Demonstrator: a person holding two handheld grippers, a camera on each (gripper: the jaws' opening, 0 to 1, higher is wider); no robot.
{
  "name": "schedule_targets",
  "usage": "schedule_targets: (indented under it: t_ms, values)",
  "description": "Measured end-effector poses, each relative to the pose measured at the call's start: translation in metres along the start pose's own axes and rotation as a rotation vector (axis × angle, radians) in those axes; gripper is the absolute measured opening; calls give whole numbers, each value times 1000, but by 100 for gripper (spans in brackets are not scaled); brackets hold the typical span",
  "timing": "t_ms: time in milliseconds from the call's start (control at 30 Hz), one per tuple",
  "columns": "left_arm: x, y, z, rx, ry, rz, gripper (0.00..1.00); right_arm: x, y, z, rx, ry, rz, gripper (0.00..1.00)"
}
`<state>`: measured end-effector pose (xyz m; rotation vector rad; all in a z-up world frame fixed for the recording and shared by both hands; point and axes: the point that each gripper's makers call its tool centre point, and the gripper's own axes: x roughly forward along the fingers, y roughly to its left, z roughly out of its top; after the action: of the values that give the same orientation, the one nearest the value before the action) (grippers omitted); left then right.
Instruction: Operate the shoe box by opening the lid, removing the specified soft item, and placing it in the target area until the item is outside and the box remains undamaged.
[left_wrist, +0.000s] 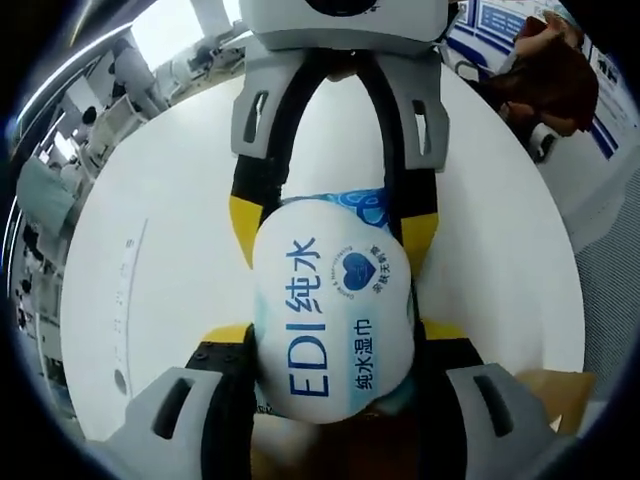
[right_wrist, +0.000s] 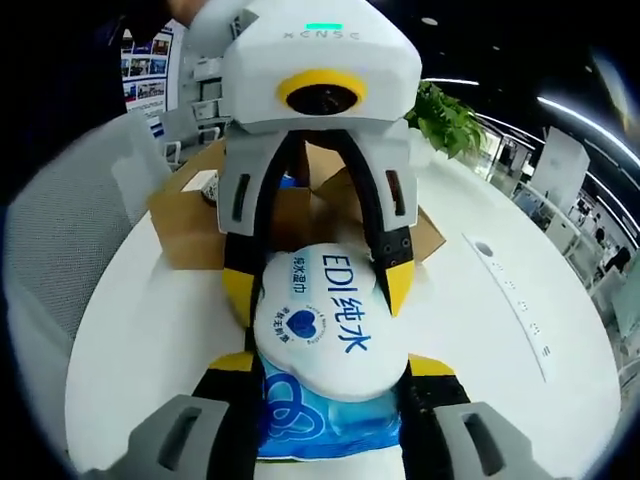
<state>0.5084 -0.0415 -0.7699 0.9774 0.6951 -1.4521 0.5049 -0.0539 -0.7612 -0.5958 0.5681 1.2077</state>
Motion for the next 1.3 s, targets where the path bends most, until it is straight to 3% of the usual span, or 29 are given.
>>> schedule_targets:
  t_ms: [300,800,1300]
  values:
    - [-8,-1,-1,-3,22,4,65,-8,0,0,36,5,-19,56]
    - [-31,0,8,-18,-5,33,71,-27,-1,8,45,20,-62,62]
    - [-51,-6,24,-26,-39,50,82,-53,2,14,68,62,-115,77]
